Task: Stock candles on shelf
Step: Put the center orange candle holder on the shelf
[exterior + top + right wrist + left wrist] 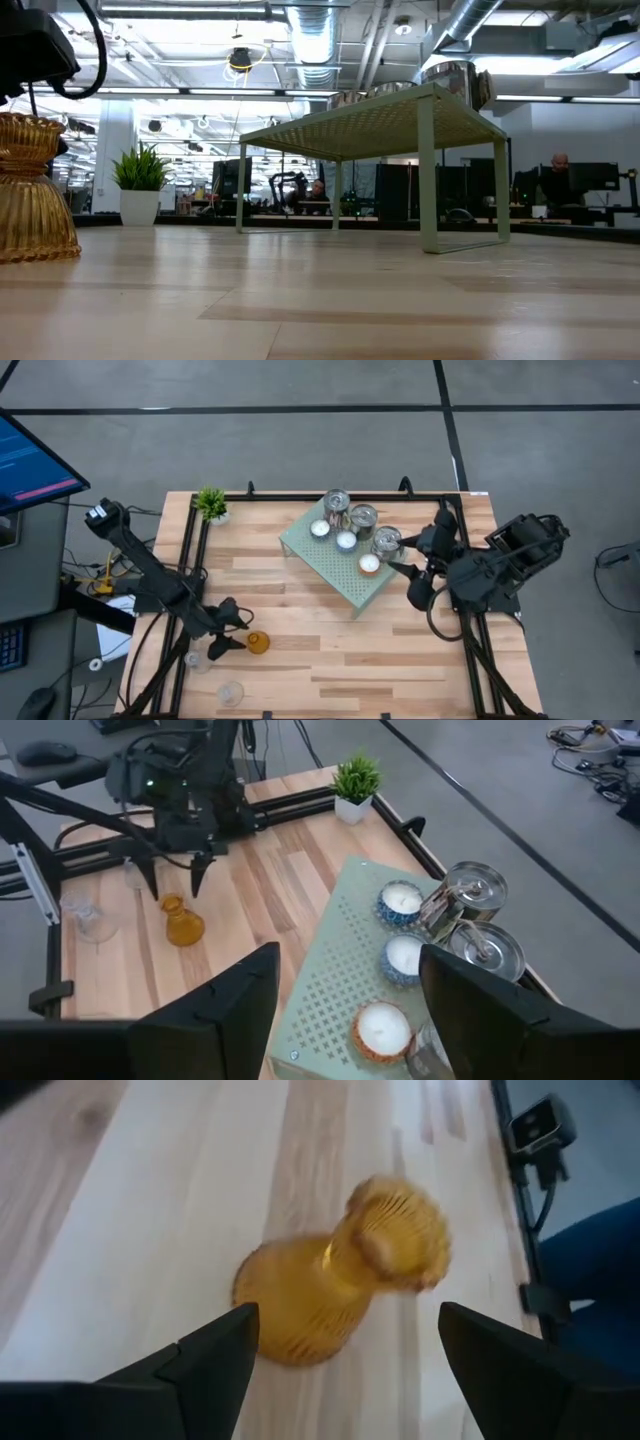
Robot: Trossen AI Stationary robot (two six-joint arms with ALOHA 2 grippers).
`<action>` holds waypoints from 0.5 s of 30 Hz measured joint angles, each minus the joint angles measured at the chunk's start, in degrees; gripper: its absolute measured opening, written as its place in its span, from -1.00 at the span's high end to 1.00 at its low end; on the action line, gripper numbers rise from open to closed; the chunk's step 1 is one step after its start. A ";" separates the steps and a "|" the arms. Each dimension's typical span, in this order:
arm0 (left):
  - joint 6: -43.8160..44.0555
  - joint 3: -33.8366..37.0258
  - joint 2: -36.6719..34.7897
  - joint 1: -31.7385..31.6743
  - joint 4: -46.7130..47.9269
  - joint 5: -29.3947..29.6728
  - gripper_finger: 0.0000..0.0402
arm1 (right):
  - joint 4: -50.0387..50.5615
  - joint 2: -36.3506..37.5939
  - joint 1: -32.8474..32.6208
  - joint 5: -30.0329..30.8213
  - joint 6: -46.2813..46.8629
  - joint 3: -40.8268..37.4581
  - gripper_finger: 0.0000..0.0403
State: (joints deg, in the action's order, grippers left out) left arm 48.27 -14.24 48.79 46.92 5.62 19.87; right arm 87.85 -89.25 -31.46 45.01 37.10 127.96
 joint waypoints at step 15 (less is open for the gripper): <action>-3.47 0.00 11.38 -0.05 -12.77 12.41 -0.54 | 0.18 0.00 2.83 -0.13 -0.14 0.00 -0.14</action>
State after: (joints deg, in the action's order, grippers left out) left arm 44.81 -14.24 60.17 46.87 -7.15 32.28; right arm 88.03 -89.25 -28.63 44.88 36.97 127.96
